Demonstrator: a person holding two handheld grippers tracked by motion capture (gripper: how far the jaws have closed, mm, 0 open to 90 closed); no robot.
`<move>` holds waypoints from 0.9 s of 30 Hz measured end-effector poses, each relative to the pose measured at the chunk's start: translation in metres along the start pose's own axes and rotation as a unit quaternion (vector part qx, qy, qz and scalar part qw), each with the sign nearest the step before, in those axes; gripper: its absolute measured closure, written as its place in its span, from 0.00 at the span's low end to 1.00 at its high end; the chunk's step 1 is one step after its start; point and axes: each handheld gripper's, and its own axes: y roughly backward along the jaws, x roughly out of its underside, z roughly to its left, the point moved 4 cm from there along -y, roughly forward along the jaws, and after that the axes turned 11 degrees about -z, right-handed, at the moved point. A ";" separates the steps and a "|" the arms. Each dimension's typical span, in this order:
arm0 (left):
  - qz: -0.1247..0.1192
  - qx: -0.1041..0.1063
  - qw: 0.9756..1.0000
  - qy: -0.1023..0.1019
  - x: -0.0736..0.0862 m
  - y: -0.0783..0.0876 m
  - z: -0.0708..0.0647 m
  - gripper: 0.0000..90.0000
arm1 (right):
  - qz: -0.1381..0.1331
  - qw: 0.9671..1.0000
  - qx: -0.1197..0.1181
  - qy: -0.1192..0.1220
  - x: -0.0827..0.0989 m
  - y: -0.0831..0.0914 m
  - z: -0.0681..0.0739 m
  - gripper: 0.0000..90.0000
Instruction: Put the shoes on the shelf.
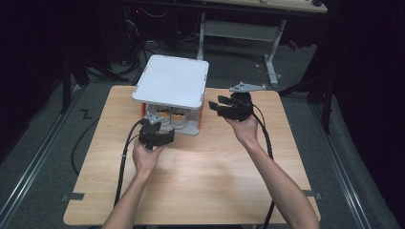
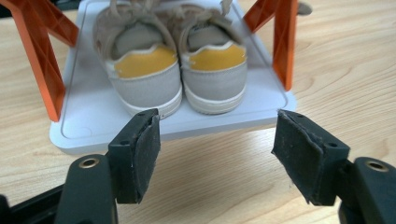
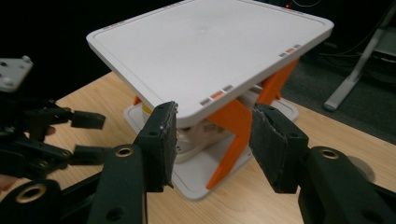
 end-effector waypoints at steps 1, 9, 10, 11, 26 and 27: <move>-0.003 0.002 1.000 0.002 -0.001 0.002 -0.001 0.36 | -0.003 1.000 0.003 0.000 0.001 0.006 -0.003 0.57; -0.016 0.017 1.000 0.016 -0.005 0.016 -0.003 0.36 | -0.009 1.000 0.009 -0.014 0.013 0.037 -0.018 0.56; -0.022 0.017 1.000 0.014 -0.006 0.017 -0.005 0.36 | -0.010 1.000 0.009 -0.016 0.016 0.042 -0.020 0.56; -0.025 0.018 0.999 0.009 -0.007 0.018 -0.007 0.36 | -0.009 1.000 0.011 -0.017 0.017 0.046 -0.022 0.56; -0.012 0.036 0.999 -0.011 -0.003 0.043 -0.012 0.29 | -0.030 0.998 0.041 -0.039 0.048 0.104 -0.046 0.56; -0.012 0.037 0.999 -0.010 -0.002 0.045 -0.011 0.28 | -0.030 0.998 0.045 -0.040 0.051 0.108 -0.048 0.56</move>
